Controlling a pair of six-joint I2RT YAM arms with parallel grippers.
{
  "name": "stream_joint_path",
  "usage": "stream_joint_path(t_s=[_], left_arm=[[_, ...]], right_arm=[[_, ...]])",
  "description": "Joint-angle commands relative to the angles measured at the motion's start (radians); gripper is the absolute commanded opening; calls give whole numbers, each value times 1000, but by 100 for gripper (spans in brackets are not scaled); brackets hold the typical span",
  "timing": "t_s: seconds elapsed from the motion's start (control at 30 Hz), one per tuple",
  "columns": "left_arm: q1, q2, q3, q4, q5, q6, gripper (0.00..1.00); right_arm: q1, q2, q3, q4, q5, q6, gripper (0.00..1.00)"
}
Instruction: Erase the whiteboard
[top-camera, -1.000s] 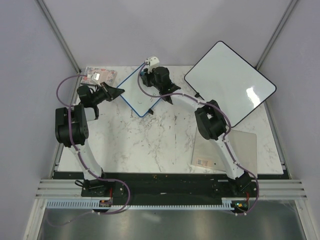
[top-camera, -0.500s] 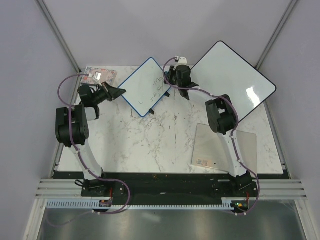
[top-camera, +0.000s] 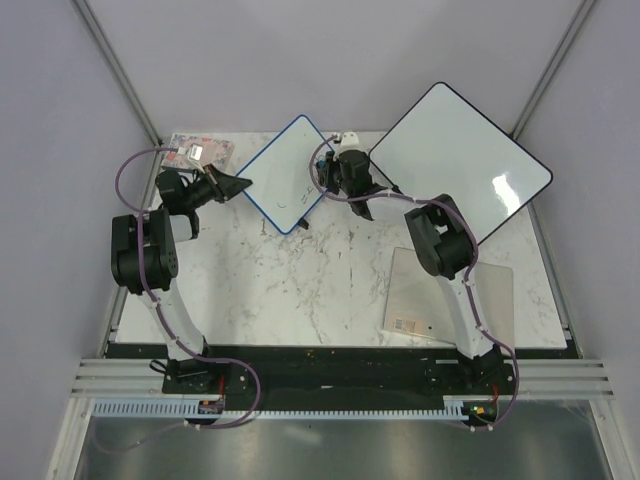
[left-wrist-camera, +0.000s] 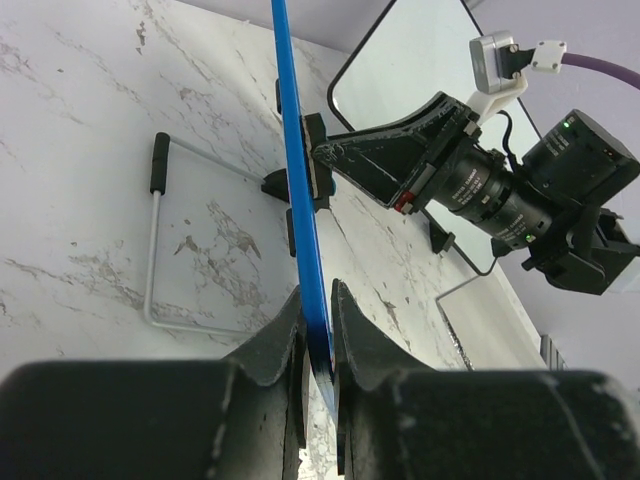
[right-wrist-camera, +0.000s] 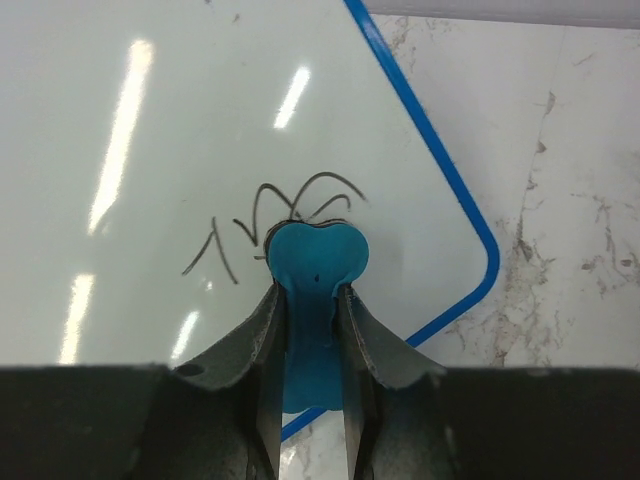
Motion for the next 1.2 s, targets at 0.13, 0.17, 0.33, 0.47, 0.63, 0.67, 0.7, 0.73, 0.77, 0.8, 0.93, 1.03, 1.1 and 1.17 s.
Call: stream_joint_path(t_s=[0.13,0.17,0.33,0.47,0.63,0.67,0.7,0.73,0.77,0.8,0.93,1.03,1.1,1.17], left_arm=[[-48,7,20,16,81,55,2],[-50,5,20,17,80,54,2],[-50,5,23,25,80,48,2],[-50,5,23,25,81,46,2],[-51,2,23,26,84,45,2],[-51,2,23,26,84,45,2],[-51,2,23,26,86,46,2],[-51,1,23,26,86,45,2],[-51,-1,23,26,87,46,2],[-51,-1,23,26,86,48,2],[-51,-1,20,20,84,54,2],[-51,-5,20,11,86,62,2],[-51,-7,20,6,86,63,2],[-51,-9,20,6,86,63,2]], right_arm=[[203,16,31,-32,-208,-35,0],[208,22,38,-27,-242,-24,0],[237,65,77,-7,-282,23,0],[237,81,128,-71,-161,22,0],[174,82,148,-98,-43,49,0],[159,82,147,-92,-41,75,0],[130,81,133,-81,-31,91,0],[117,78,127,-75,-5,101,0],[104,78,118,-66,3,109,0],[81,79,114,-59,9,130,0],[41,101,137,-79,37,172,0],[22,119,174,-127,69,186,0],[7,125,177,-141,72,207,0],[-15,131,186,-167,74,236,0]])
